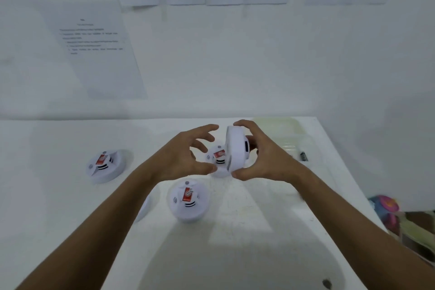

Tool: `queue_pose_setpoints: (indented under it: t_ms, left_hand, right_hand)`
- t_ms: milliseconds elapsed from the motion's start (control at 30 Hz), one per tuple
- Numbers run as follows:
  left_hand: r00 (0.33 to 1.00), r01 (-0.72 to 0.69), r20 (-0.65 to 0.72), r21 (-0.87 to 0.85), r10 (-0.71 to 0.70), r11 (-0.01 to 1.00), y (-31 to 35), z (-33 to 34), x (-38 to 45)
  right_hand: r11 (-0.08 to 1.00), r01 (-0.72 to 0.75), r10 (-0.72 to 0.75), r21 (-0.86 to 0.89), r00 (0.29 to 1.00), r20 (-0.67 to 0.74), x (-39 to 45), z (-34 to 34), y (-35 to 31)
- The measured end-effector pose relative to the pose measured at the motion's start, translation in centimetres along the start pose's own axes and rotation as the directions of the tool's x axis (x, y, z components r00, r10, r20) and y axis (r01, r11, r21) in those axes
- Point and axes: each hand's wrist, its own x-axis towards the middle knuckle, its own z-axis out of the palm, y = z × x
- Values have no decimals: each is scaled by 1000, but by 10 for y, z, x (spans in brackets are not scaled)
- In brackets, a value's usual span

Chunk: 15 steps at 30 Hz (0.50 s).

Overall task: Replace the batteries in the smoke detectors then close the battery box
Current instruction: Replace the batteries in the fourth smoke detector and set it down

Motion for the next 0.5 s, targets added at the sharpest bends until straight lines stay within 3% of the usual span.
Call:
queue_pose_setpoints:
  t_ms: [233,500]
  left_hand:
    - [995,-82,46,-30,83,996,30,30,11]
    - [993,-120,-3,56,120,991,44,37,12]
  right_hand:
    - [967,51,-51,249,999,-3,-31,-25,11]
    - [995,81,-76,62,995,-68,-47,-33,18]
